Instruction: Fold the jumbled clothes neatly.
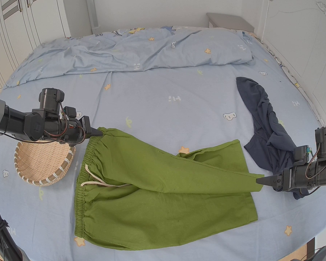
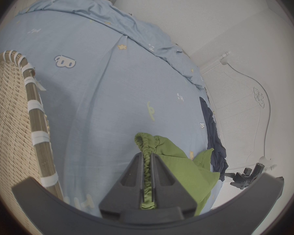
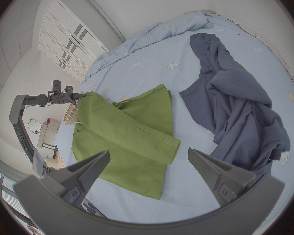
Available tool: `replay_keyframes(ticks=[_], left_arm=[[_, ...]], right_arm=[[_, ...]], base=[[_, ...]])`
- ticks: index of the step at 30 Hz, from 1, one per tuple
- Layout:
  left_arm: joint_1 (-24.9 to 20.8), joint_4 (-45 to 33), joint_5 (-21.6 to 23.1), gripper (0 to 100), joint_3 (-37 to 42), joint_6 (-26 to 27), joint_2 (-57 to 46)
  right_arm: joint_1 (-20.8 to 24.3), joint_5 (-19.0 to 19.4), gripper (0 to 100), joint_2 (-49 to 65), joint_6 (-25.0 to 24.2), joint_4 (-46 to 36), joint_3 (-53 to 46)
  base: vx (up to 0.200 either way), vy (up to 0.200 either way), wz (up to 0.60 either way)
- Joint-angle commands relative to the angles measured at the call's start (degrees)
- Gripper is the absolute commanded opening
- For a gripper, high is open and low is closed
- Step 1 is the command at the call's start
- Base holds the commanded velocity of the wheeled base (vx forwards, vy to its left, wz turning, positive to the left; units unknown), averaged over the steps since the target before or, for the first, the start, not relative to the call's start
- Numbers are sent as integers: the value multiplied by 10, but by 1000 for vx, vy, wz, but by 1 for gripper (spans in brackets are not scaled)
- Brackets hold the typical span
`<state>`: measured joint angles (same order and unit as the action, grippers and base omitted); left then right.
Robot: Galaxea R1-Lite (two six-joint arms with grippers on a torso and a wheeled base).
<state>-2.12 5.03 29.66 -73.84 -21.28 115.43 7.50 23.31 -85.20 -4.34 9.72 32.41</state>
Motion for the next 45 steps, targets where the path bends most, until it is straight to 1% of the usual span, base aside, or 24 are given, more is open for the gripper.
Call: replay_keyframes(ticks=[1, 5, 8, 10, 11, 12, 14, 19, 30, 35, 40, 41, 45], left_arm=[[1, 1, 0, 0, 0, 0, 1], [1, 1, 0, 0, -1, 0, 1], [1, 1, 0, 0, -1, 0, 1], [0, 6, 0, 0, 0, 0, 1], [0, 7, 0, 0, 0, 0, 1], [0, 10, 0, 0, 1, -1, 1], [0, 11, 0, 0, 1, -1, 1], [1, 11, 0, 0, 0, -1, 2], [1, 11, -1, 0, 0, -1, 2], [4, 11, -1, 0, 0, -1, 2], [5, 11, 0, 0, 0, -1, 2], [5, 11, 0, 0, 0, -1, 2], [6, 11, 0, 0, 0, -1, 2]], right_arm=[[-9, 2, 100, -50, 5, 19, -16], [-11, 2, 100, -75, 6, 22, -11], [-22, 3, 100, -80, 6, 24, -9], [-28, 28, 100, -88, 5, 38, -9], [-28, 33, 100, -90, 5, 42, -9], [-28, 51, 100, -98, 4, 58, -9], [-28, 57, 100, -108, 3, 74, -8], [-20, 59, 100, -126, -7, 92, 2], [-25, 63, 100, -141, -8, 94, 12], [-20, 66, 100, -155, -8, 117, 12], [-20, 67, 100, -158, -13, 120, 12], [-21, 67, 0, -158, -13, 120, 12], [-24, 68, 0, -158, -14, 121, 12]], base=[[0, 0, 0], [0, 0, 0], [0, 0, 0], [0, 0, 0], [0, 0, 0], [0, 0, 0], [0, 0, 0], [0, 0, 0], [0, 0, 0], [0, 0, 0], [0, 0, 0], [0, 0, 0], [0, 0, 0]])
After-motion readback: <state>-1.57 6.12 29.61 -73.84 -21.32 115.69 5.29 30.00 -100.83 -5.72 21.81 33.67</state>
